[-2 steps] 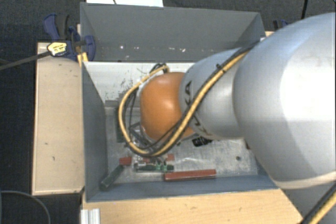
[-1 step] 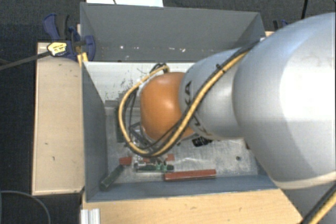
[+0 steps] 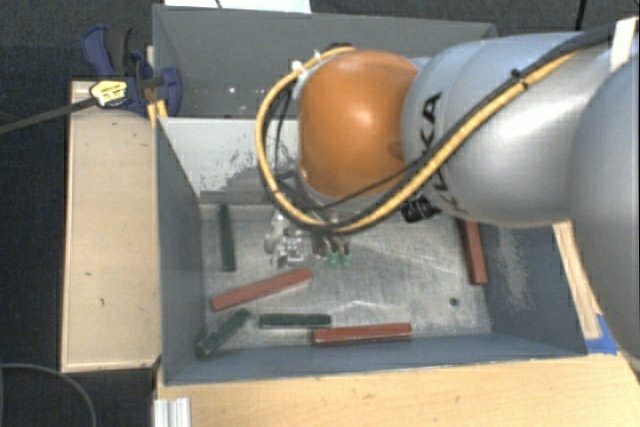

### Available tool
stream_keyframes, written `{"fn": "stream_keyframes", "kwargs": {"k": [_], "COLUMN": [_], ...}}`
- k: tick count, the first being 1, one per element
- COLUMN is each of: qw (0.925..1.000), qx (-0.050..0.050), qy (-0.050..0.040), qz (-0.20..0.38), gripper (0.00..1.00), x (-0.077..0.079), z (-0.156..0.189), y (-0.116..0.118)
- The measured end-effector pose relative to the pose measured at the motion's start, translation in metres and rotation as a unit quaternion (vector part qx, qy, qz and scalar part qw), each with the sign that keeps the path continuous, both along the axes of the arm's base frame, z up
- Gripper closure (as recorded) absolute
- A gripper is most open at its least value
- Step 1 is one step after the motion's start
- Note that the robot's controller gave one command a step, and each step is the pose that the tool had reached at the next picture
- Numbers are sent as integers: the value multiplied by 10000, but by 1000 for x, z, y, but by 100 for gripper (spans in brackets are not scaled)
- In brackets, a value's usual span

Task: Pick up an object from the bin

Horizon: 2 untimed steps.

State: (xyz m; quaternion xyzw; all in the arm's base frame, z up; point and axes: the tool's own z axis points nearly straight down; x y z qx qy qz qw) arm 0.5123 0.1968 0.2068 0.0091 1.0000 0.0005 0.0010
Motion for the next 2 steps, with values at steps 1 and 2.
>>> {"fn": "stream_keyframes", "kwargs": {"k": [1,2], "qw": [10000,10000], "qx": [1,1], "qy": [1,1], "qz": [-7,-10], "gripper": [0,0], "x": [0,0], "z": [0,0], "y": [0,0]}}
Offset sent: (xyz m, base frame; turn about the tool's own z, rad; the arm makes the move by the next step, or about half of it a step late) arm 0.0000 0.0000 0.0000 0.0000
